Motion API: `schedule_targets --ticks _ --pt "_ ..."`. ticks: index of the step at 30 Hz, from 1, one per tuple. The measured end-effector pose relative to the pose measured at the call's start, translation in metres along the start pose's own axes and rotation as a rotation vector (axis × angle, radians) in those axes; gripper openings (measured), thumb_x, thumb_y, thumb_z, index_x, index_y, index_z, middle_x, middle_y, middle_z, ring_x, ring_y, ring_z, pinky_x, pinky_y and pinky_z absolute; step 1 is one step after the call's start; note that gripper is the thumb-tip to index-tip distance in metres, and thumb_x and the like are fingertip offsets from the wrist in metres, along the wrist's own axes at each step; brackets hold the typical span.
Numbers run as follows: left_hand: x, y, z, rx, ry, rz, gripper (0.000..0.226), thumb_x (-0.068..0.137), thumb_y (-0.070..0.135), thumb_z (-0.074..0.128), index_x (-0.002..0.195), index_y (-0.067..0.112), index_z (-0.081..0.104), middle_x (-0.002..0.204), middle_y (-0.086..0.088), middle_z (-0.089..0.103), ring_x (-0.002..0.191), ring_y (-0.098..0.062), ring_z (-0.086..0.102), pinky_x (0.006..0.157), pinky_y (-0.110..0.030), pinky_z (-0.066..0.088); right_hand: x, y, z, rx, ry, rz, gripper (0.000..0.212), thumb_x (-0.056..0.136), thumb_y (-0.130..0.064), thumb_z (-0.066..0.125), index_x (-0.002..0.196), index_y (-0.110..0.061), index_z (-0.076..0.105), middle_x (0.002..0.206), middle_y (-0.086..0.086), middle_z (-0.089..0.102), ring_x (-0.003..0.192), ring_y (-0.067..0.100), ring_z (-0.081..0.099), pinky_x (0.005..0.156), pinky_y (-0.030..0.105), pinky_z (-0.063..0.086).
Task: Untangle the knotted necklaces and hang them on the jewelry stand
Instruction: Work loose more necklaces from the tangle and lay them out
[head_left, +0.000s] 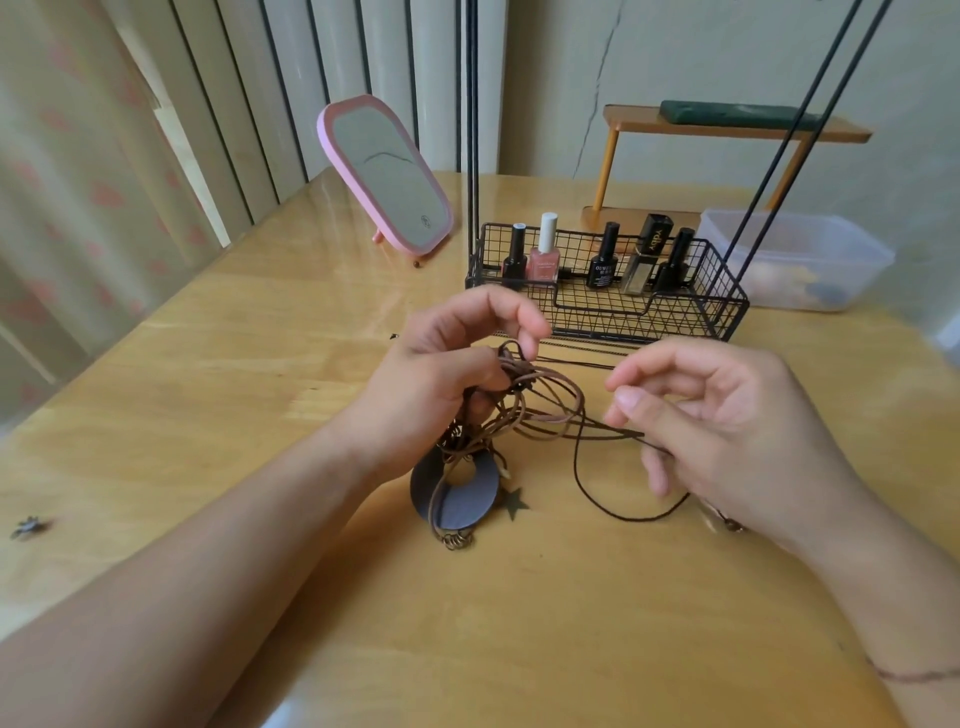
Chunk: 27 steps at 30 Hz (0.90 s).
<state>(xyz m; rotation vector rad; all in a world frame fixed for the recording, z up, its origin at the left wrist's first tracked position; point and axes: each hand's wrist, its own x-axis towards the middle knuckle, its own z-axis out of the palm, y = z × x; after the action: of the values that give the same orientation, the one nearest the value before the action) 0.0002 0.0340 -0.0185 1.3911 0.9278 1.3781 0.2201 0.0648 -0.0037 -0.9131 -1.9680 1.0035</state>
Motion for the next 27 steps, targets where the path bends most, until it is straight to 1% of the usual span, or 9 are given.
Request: schedule_targets --ticks 2,5,7,9,11,14,18,22,27 --pt "0.000 0.000 0.000 -0.013 0.019 -0.006 0.041 0.069 -0.007 0.046 0.085 0.023 0.068 0.085 0.002 0.058 0.060 -0.012 0.040 0.045 -0.017 0.035 -0.001 -0.002 0.000 0.043 -0.145 0.055 0.014 0.090 -0.007 0.067 0.084 -0.019 0.071 0.073 0.008 0.073 0.046 0.027 0.065 0.044 0.032 0.050" --pt "-0.001 0.000 0.001 -0.023 0.017 0.003 0.041 0.070 -0.008 0.045 0.085 0.023 0.068 0.086 0.002 0.058 0.058 -0.007 0.042 0.046 -0.017 0.036 -0.006 -0.005 0.000 -0.051 -0.327 -0.063 0.011 0.087 -0.016 0.073 0.087 -0.028 0.074 0.074 -0.005 0.076 0.066 0.016 0.073 0.063 0.030 0.059" --pt "-0.001 0.001 0.001 -0.026 0.009 0.002 0.041 0.071 -0.007 0.046 0.085 0.024 0.069 0.088 0.002 0.059 0.057 -0.008 0.042 0.047 -0.018 0.036 -0.007 -0.003 0.001 -0.210 -0.217 -0.248 0.011 0.083 -0.017 0.070 0.083 -0.026 0.076 0.072 -0.014 0.074 0.071 0.006 0.073 0.067 0.026 0.057" --pt "-0.001 0.001 0.000 -0.016 0.000 0.000 0.040 0.072 -0.006 0.047 0.087 0.025 0.068 0.091 -0.001 0.059 0.057 -0.013 0.042 0.048 -0.024 0.033 -0.006 0.000 0.003 -0.258 -0.034 -0.326 0.005 0.084 -0.023 0.068 0.086 -0.025 0.072 0.067 -0.014 0.073 0.067 0.004 0.071 0.063 0.026 0.055" --pt "-0.002 0.001 0.000 -0.016 -0.021 0.000 0.040 0.073 -0.006 0.048 0.090 0.024 0.068 0.093 -0.003 0.059 0.058 -0.017 0.041 0.051 -0.032 0.028 -0.003 0.002 0.005 -0.186 0.076 -0.240 0.017 0.082 -0.041 0.066 0.092 -0.028 0.069 0.068 -0.011 0.072 0.063 0.011 0.069 0.057 0.023 0.052" --pt "-0.002 0.001 0.000 -0.035 -0.065 0.002 0.039 0.075 -0.008 0.048 0.094 0.022 0.067 0.096 -0.001 0.061 0.059 -0.018 0.043 0.052 -0.035 0.029 -0.001 0.008 0.011 -0.159 0.064 -0.165 0.032 0.076 -0.056 0.071 0.099 -0.034 0.071 0.082 -0.013 0.071 0.065 0.014 0.065 0.053 0.010 0.042" --pt "-0.003 0.001 0.002 0.021 -0.124 0.019 0.034 0.079 -0.010 0.048 0.099 0.014 0.063 0.099 0.001 0.063 0.060 -0.018 0.045 0.052 -0.026 0.037 0.000 0.009 0.017 -0.188 0.096 -0.231 0.003 0.084 -0.033 0.076 0.085 -0.033 0.073 0.088 -0.014 0.069 0.071 0.015 0.063 0.056 0.008 0.041" --pt "-0.002 0.001 0.005 0.127 -0.137 0.000 0.028 0.082 -0.010 0.049 0.099 0.010 0.060 0.083 0.011 0.066 0.055 -0.009 0.048 0.050 -0.015 0.038 0.002 0.004 0.012 -0.170 0.156 -0.298 0.020 0.085 -0.022 0.071 0.088 -0.041 0.069 0.087 -0.018 0.070 0.080 0.007 0.064 0.059 0.006 0.042" --pt "-0.003 0.002 0.008 0.166 -0.157 0.001 0.019 0.086 -0.004 0.056 0.098 0.009 0.060 0.079 0.011 0.062 0.059 -0.003 0.051 0.056 -0.012 0.041 0.002 0.003 0.010 -0.217 0.193 -0.335 0.014 0.086 -0.023 0.070 0.090 -0.036 0.070 0.086 -0.021 0.069 0.082 0.005 0.065 0.062 0.005 0.042"
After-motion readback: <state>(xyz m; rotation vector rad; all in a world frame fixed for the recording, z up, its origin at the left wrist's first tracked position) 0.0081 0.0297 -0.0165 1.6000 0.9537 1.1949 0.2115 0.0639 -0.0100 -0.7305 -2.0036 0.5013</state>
